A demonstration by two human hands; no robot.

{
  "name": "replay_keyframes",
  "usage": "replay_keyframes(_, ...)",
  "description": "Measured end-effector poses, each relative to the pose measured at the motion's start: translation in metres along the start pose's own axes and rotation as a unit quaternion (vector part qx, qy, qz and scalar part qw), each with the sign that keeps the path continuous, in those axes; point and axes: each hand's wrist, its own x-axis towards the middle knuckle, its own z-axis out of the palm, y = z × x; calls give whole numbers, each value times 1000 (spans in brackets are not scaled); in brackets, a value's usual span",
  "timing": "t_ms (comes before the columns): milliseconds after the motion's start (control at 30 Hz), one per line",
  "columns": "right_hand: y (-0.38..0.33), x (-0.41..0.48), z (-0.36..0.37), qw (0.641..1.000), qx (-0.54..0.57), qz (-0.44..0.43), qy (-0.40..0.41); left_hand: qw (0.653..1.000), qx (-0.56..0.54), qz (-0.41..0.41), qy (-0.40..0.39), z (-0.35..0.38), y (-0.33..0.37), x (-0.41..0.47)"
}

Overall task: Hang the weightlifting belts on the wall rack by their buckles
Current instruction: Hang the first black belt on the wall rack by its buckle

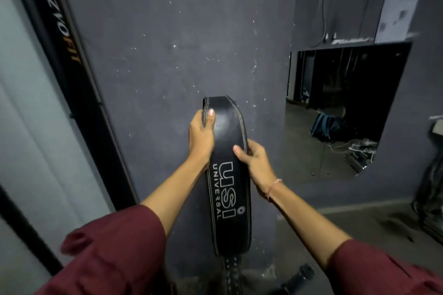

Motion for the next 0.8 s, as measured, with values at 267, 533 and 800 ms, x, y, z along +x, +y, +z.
replay_keyframes(267,-42,-5,39,999,-10,-51,3,999,-34,-9,-2,-28,32,17)
replay_keyframes(533,-31,-25,49,997,18,-61,38,1000,-3,13,-27,-36,48,32)
replay_keyframes(800,-92,23,65,991,22,-117,63,998,22,57,9,-40,44,-20)
